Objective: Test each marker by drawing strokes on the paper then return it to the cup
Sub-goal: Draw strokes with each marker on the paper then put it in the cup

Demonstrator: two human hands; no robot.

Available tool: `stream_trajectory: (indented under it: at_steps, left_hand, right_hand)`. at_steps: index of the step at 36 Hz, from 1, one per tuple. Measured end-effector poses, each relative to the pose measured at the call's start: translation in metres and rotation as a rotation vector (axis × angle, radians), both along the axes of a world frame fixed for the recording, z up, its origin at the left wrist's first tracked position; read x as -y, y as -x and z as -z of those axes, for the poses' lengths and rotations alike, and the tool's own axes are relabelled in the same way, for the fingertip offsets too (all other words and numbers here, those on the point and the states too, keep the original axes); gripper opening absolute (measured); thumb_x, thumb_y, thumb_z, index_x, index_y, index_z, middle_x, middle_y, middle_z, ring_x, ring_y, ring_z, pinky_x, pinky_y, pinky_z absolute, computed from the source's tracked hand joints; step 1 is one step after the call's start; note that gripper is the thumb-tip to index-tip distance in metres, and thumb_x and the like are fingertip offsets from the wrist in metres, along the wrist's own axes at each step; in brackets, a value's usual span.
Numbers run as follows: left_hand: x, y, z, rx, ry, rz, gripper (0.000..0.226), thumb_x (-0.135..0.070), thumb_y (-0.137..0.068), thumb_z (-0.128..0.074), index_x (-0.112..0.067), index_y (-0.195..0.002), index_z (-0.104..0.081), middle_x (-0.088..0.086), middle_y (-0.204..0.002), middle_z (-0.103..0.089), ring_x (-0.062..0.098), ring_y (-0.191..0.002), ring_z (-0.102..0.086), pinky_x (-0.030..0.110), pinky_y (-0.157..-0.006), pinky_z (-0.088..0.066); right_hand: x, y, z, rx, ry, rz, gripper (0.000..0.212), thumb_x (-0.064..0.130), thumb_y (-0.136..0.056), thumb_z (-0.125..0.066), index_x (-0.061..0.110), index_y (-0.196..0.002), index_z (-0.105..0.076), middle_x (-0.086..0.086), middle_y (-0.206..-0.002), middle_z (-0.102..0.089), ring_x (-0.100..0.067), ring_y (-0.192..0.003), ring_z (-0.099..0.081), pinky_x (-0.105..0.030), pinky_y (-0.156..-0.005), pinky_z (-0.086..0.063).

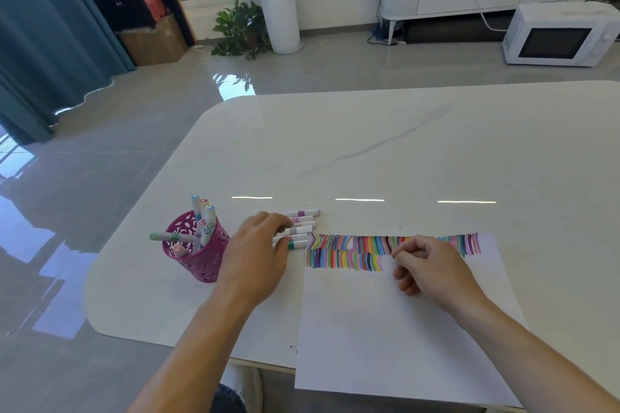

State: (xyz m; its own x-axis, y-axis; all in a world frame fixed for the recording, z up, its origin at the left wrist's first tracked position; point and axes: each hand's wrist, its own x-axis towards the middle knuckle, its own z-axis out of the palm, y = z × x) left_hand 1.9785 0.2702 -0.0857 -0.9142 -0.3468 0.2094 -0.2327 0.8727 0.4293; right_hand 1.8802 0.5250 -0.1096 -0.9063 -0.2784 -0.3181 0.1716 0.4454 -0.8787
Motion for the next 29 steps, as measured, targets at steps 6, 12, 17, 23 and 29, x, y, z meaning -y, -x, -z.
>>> stream_trajectory:
  at_steps: [6, 12, 17, 23, 29]
  left_hand:
    - [0.003, 0.003, 0.016, 0.199, 0.000, 0.029, 0.024, -0.019, -0.093, -0.061, -0.024, -0.116, -0.068, -0.008, -0.115, -0.061, 0.014, -0.112, -0.053, 0.032, -0.089, -0.049]
    - [0.003, 0.005, 0.020, 0.247, 0.008, 0.006, 0.014, -0.021, -0.091, -0.068, -0.025, -0.104, -0.070, -0.009, -0.108, -0.060, 0.015, -0.104, -0.054, 0.036, -0.083, -0.052]
    - [0.001, 0.007, 0.020, 0.219, -0.003, -0.020, 0.012, -0.020, -0.095, -0.063, -0.023, -0.106, -0.069, -0.010, -0.107, -0.060, 0.015, -0.103, -0.054, 0.036, -0.081, -0.051]
    - [-0.004, 0.013, 0.011, 0.059, -0.090, -0.048, 0.011, -0.018, -0.098, -0.058, -0.023, -0.106, -0.064, -0.009, -0.104, -0.064, 0.015, -0.094, -0.054, 0.031, -0.076, -0.043]
    - [-0.019, 0.018, 0.001, -0.063, -0.291, -0.001, 0.019, -0.016, -0.098, -0.059, -0.029, -0.112, -0.062, -0.019, -0.096, -0.065, -0.003, -0.089, -0.055, 0.010, -0.067, -0.039]
  right_hand:
    - [-0.001, 0.001, 0.002, 0.018, 0.014, 0.007, 0.013, 0.005, -0.094, -0.060, 0.008, -0.087, -0.071, -0.007, -0.063, -0.073, -0.014, -0.048, -0.065, -0.023, -0.047, -0.053]
    - [-0.001, 0.002, 0.005, 0.026, 0.018, 0.009, 0.014, 0.004, -0.093, -0.059, 0.008, -0.085, -0.071, -0.006, -0.062, -0.073, -0.015, -0.048, -0.065, -0.024, -0.047, -0.052]
    - [-0.001, 0.004, 0.006, 0.032, 0.023, 0.006, 0.014, 0.005, -0.093, -0.059, 0.008, -0.085, -0.071, -0.007, -0.062, -0.073, -0.015, -0.049, -0.065, -0.024, -0.048, -0.052]
    - [-0.001, 0.004, 0.005, 0.025, 0.030, 0.001, 0.014, 0.005, -0.094, -0.060, 0.008, -0.086, -0.071, -0.007, -0.062, -0.073, -0.015, -0.047, -0.065, -0.023, -0.047, -0.052]
    - [-0.002, 0.004, 0.005, 0.017, 0.025, 0.000, 0.014, 0.005, -0.094, -0.059, 0.008, -0.087, -0.071, -0.006, -0.062, -0.073, -0.015, -0.048, -0.065, -0.024, -0.047, -0.053]
